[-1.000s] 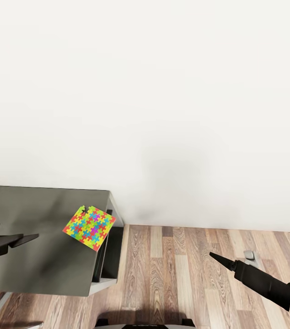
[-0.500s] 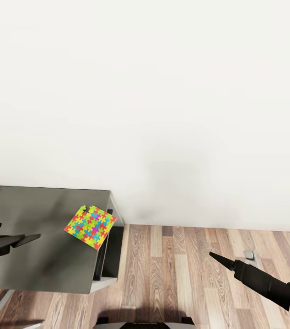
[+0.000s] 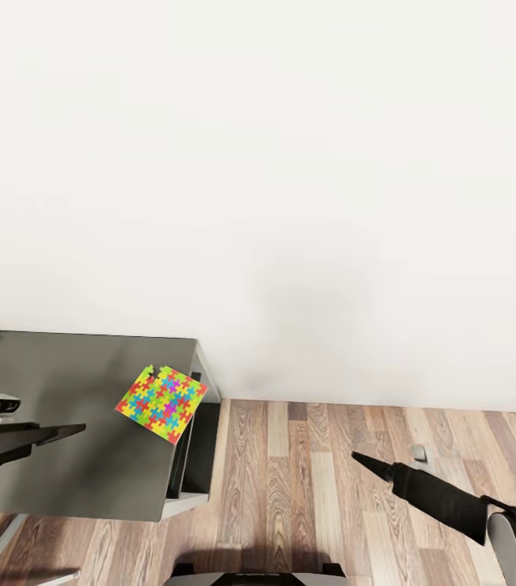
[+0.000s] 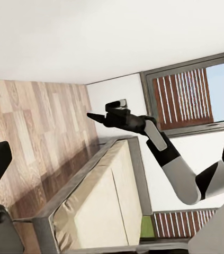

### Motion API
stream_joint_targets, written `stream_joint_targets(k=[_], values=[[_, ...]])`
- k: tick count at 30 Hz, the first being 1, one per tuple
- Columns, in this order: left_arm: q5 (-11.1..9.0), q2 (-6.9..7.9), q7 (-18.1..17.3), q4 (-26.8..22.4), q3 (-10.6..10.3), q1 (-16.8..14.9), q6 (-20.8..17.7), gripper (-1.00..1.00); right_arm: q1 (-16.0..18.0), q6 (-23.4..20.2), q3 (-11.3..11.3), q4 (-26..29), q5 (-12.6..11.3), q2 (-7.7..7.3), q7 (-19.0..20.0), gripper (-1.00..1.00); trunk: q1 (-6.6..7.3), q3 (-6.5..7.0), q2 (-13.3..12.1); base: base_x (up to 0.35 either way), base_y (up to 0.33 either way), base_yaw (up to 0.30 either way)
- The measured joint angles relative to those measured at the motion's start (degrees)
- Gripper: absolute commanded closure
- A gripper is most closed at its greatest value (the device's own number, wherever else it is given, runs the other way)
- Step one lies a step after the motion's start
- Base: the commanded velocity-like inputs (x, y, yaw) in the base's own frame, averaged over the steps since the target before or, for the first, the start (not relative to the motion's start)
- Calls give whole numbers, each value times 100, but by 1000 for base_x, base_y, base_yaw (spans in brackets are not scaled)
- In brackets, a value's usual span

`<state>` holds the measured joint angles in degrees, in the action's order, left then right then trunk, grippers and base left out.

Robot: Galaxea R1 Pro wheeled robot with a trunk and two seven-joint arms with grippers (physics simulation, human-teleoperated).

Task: Put all the toys in the child's room - the three board games (two on the bed and one on the table), the two jigsaw puzzles on the table, and the tennis ball on the table - inside the toy box on the table in the child's room.

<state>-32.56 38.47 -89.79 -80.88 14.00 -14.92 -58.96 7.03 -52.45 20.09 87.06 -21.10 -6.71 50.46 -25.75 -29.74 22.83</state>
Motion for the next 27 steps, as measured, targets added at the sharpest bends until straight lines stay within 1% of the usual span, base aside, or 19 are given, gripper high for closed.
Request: stream_joint_targets(k=[3, 4, 6, 9, 14, 15, 16, 19, 23, 27], values=[[-3, -2, 0, -11, -14, 0, -2, -100, 167, -5, -273, -66, -10, 109, -372, -100, 0, 0, 0, 0, 0, 0], [-3, -4, 0, -15, -19, -1, -2, -100, 301, -15, -422, -141, -28, 173, -610, -100, -1, 0, 0, 0, 0, 0], [-4, -6, 0, -18, -20, 0, -2, -100, 443, -23, -552, -251, -36, 220, -831, -100, 0, 0, 0, 0, 0, 0], [-5, -3, 0, -20, -23, 0, -2, -100, 641, -20, -678, -484, -47, 260, -1031, -100, 0, 0, 0, 0, 0, 0], [-5, -1, 0, -22, -28, 0, -2, -100, 881, 57, -769, -1007, -33, 291, -1169, -100, 0, 0, 0, 0, 0, 0], [-5, -1, 0, -22, -30, 0, -2, -100, 920, 115, -779, -1122, -31, 298, -1181, -100, 0, 0, 0, 0, 0, 0], [-5, 0, 0, -22, -32, 0, -2, -100, 1004, 266, -797, -1344, -27, 312, -1197, -100, 0, 0, 0, 0, 0, 0], [-6, 0, 0, -23, -38, 0, -2, -100, 1147, 499, -832, -1654, -27, 327, -1195, -100, 0, 0, 0, 0, 0, 0], [-5, 0, 0, -23, -45, 0, -4, -100, 1292, 684, -925, -1995, -25, 339, -1193, -100, 0, 0, 0, 0, 0, 0], [-6, 5, 0, -21, -40, 0, -4, -100, 1332, 737, -1005, -2091, -38, 340, -1187, -100, 0, 0, 0, 0, 0, 0]])
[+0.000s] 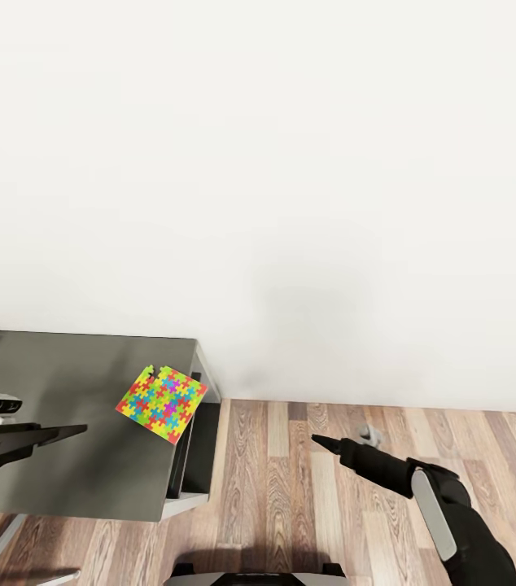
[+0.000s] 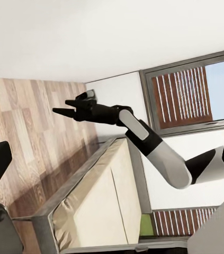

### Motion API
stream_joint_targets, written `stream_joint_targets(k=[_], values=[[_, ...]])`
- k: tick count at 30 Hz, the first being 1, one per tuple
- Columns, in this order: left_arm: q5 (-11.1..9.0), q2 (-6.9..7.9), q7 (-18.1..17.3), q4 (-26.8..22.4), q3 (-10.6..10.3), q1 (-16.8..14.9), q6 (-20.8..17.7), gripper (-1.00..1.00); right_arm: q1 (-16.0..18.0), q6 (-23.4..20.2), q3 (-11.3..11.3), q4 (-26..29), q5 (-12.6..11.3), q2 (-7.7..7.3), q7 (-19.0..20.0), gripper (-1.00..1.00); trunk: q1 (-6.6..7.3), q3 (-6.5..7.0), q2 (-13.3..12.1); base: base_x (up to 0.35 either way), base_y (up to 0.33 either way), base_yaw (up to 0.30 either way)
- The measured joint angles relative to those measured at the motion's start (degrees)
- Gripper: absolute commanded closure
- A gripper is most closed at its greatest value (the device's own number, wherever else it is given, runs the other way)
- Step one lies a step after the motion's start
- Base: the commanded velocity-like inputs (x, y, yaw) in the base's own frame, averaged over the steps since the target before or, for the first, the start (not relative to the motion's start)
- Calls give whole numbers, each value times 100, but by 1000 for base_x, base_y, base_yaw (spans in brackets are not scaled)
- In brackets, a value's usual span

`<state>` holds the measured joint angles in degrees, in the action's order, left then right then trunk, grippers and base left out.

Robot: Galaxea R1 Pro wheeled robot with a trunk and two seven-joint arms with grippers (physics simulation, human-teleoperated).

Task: Put all the toys in the child's room - the three board games (two on the bed and one on the table), the two jigsaw puzzles on the table, and the tennis ball on the table - inside the toy box on the table in the child's room.

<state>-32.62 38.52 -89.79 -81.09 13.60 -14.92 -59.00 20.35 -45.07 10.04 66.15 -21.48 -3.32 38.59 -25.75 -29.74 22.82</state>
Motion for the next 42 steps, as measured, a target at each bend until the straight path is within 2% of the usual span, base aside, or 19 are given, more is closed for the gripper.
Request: stream_joint_targets(k=[15, 26, 32, 33, 42], values=[[-3, -1, 0, 7, -1, 0, 2, -100, 6, 21, -47, -12, -35, -74, 13, -100, 0, 0, 0, 0, 0, 0], [-5, -5, 0, 19, 10, 0, 17, -100, 1, 15, -71, 3, -40, -76, 31, -100, 0, 0, 0, 1, 1, 0], [-1, -5, 1, 28, 18, 1, 36, -100, -2, 16, -44, 8, -37, -91, 304, -100, 1, 0, 0, 81, 94, 0], [0, -5, 0, 33, 18, 0, 42, -100, -5, 18, -38, 9, -34, -92, 476, -100, 0, 0, 0, 54, 58, 0], [0, -5, 0, 38, 21, 0, 51, -100, -8, 20, -36, 5, -30, -91, 596, -100, 0, 0, 0, 21, 22, 0]])
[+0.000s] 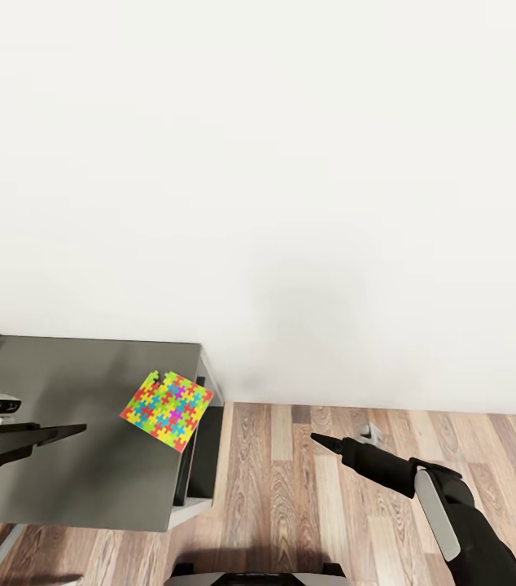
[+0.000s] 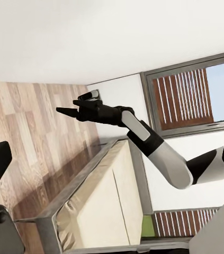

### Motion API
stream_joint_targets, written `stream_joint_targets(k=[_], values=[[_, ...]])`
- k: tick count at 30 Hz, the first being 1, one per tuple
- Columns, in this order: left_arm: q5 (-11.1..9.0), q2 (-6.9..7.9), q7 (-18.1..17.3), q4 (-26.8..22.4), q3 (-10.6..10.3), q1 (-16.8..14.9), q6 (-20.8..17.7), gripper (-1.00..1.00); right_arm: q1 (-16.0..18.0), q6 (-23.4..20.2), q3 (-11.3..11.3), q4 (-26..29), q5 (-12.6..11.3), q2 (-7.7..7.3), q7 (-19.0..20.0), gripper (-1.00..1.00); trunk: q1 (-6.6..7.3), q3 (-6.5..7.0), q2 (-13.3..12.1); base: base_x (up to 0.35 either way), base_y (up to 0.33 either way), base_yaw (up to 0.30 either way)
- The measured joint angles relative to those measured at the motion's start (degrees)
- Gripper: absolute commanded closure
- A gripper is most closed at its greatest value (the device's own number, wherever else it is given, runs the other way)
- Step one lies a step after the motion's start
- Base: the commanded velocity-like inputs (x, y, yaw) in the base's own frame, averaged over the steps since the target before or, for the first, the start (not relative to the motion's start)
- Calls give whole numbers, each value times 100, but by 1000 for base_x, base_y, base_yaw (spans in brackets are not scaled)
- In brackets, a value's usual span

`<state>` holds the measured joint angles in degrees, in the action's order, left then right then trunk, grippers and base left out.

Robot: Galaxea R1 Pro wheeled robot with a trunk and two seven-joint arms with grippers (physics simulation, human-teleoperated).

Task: Put all the toys in the child's room - the three board games (two on the bed and one on the table), the two jigsaw puzzles on the table, and the tennis ball on the table - inside the toy box on the table in the child's room.

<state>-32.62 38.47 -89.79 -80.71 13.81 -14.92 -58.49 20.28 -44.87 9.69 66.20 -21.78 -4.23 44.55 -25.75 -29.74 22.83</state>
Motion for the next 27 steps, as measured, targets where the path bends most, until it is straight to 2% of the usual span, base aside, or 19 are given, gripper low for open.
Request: stream_joint_targets(k=[12, 27], values=[[0, -5, 0, -1, 0, 0, 11, -100, 0, 1, 8, -3, 0, -2, 38, -100, 0, 0, 0, 4, 5, 0], [0, -8, 0, -7, 0, 0, 12, -100, 7, 21, 19, -96, -8, 55, 6, -100, 0, 0, 0, 53, 63, 0]])
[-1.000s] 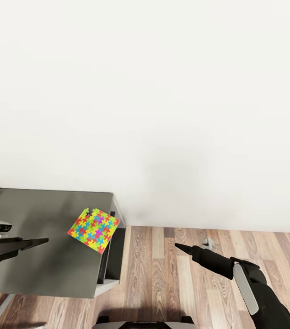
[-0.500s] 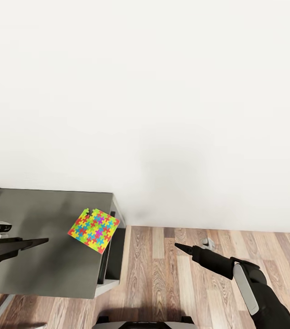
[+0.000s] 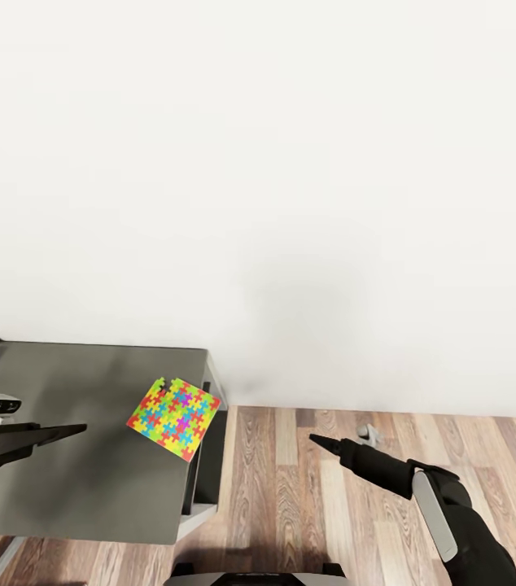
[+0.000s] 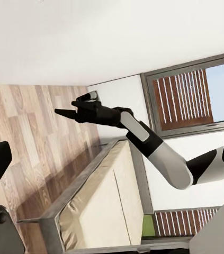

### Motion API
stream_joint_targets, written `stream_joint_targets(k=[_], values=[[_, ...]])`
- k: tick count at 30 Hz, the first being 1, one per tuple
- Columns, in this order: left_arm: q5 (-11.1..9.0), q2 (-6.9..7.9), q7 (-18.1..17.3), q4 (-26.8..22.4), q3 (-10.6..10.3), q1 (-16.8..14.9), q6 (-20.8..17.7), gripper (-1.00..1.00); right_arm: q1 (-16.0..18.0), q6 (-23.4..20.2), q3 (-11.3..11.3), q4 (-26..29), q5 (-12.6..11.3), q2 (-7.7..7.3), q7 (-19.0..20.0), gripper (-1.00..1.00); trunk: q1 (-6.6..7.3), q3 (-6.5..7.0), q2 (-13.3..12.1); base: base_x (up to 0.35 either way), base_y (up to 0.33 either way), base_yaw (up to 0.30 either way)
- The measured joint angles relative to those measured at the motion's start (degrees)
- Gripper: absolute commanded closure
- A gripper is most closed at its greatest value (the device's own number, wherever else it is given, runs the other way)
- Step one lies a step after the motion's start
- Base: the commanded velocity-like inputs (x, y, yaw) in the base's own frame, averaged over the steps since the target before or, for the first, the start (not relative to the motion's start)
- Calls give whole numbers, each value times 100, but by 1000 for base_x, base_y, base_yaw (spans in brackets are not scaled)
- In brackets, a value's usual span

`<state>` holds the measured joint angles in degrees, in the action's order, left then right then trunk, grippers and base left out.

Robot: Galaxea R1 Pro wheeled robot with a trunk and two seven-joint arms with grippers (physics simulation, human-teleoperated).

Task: Put all the toys in the child's room - the three board games (two on the bed and one on the table), the two jigsaw puzzles on the table, and the tennis ball on the table - inside the toy box on the table in the child's room.

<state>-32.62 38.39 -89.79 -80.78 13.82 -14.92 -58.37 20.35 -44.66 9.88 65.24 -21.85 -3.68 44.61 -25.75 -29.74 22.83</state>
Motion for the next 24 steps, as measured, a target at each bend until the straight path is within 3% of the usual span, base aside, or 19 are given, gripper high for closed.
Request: stream_joint_targets(k=[5, 12, 18, 24], values=[[0, -1, 0, -4, 0, 0, 0, -100, 60, 58, -14, -250, -5, 69, -10, -100, 0, 0, 0, 6, 6, 0], [1, -8, 0, -6, -2, -1, 7, -100, 600, 298, -34, -1255, 26, 371, -11, -100, -1, 0, 0, 1, 1, 0], [1, -16, 0, -7, -6, 0, 7, -100, 1069, 511, -66, -2173, 70, 433, -19, -100, 0, 0, 0, 0, 0, 0], [0, -18, 0, -7, -3, 0, 8, -100, 1295, 654, -85, -2602, 88, 461, -20, -100, 0, 0, 0, 0, 0, 0]])
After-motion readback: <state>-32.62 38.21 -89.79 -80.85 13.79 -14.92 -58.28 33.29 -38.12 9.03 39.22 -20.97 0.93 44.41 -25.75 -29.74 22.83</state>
